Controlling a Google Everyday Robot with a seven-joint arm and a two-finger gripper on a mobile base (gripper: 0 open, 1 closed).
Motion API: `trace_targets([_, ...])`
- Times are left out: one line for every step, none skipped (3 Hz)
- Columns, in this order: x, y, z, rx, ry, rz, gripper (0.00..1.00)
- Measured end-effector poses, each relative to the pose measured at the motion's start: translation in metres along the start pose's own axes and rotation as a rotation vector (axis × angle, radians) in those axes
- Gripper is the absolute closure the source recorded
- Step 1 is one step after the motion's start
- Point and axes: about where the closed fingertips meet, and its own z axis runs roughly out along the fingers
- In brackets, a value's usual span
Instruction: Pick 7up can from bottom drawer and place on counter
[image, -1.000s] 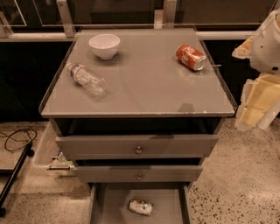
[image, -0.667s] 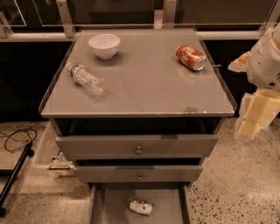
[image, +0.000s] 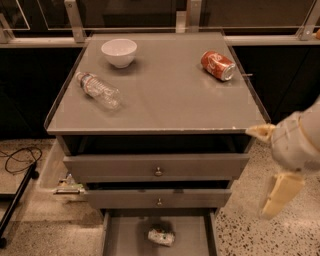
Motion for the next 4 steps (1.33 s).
trace_targets([0.026, 0.032, 0.055, 0.012, -0.046, -0.033, 0.0])
trace_targets([0.058, 0.042, 0.126, -0.01, -0.062, 0.006, 0.0])
trace_targets([0.083, 0.046, 0.18, -0.08, -0.111, 0.097, 0.0])
trace_targets([0.085, 0.05, 0.191, -0.104, -0.122, 0.106, 0.0])
